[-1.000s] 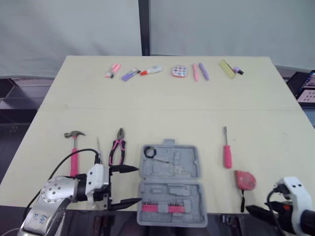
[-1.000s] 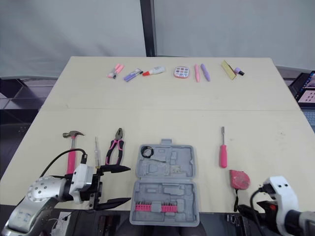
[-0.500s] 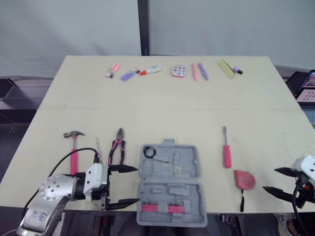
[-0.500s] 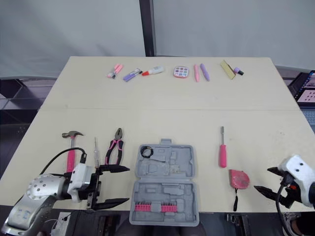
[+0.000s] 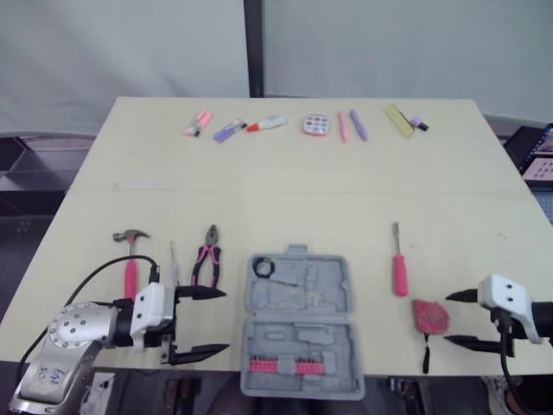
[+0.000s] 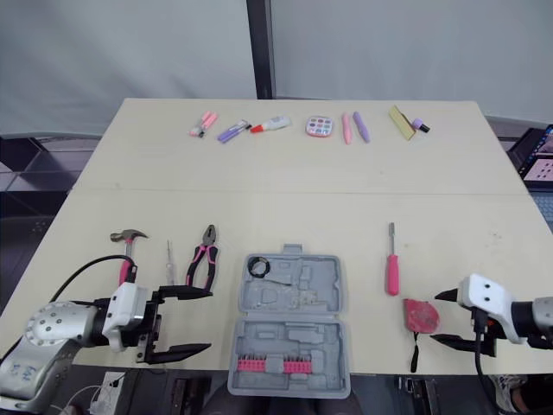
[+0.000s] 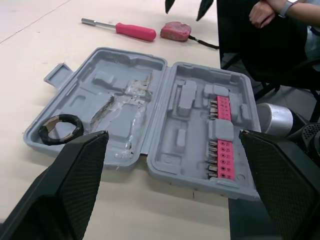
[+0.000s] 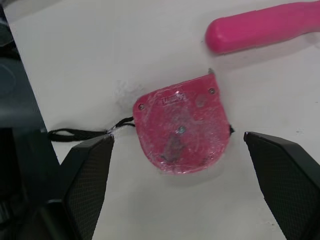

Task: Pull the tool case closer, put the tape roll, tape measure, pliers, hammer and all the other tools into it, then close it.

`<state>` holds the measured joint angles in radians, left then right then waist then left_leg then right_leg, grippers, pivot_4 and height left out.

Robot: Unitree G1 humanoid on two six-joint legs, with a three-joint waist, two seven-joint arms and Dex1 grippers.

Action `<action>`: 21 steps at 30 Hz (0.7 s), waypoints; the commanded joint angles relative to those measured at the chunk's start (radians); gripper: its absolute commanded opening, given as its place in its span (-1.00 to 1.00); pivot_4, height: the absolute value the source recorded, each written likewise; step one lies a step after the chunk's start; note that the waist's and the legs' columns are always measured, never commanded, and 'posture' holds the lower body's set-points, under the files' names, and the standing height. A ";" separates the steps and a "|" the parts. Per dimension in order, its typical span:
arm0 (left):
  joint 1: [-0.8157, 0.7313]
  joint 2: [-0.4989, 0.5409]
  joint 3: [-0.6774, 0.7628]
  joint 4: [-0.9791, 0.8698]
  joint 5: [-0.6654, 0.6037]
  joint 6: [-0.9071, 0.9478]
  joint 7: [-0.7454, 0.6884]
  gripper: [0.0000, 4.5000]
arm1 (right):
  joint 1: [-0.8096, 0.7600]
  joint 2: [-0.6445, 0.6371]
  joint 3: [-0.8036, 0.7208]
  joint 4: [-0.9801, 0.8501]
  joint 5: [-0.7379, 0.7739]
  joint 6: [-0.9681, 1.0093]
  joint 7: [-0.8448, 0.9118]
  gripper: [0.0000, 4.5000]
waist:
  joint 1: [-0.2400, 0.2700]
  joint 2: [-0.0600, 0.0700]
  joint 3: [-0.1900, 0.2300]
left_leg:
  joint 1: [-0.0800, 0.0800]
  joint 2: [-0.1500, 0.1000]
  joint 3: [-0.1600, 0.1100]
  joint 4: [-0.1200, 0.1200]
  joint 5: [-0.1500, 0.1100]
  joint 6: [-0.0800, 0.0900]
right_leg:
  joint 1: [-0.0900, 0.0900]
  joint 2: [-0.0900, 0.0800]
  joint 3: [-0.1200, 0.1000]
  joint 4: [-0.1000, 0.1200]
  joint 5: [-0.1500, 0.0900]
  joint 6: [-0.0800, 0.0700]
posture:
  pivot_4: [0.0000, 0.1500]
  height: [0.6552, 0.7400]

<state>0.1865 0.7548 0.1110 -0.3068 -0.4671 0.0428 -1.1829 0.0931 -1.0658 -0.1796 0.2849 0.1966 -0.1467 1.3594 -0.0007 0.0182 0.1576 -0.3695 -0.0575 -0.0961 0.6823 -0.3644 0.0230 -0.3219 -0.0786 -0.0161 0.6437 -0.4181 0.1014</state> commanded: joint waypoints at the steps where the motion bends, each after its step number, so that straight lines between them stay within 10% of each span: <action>1: 0.017 0.012 0.028 -0.025 -0.019 -0.010 -0.010 1.00 | -0.029 0.006 0.017 0.048 -0.014 -0.087 0.014 0.96 | -0.001 0.000 0.000 | 0.000 0.000 0.000 0.000 0.000 0.000 | 0.000 0.000 0.000 0.000 0.000 0.000 | 1.00 0.37; 21: 0.038 0.016 0.032 -0.049 -0.012 -0.006 -0.014 1.00 | -0.155 0.048 0.129 0.181 -0.095 -0.189 -0.053 0.96 | -0.001 0.000 0.000 | 0.000 0.000 0.000 0.000 0.000 0.000 | 0.000 0.000 -0.001 0.000 0.000 0.000 | 1.00 0.37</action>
<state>0.2150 0.7610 0.1342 -0.3223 -0.4674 0.0430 -1.1923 -0.0583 -1.0141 -0.0441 0.4631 0.1002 -0.3261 1.3161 -0.0015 0.0183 0.1575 -0.3695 -0.0572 -0.0961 0.6827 -0.3644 0.0229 -0.3222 -0.0786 -0.0171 0.6442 -0.4181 0.1014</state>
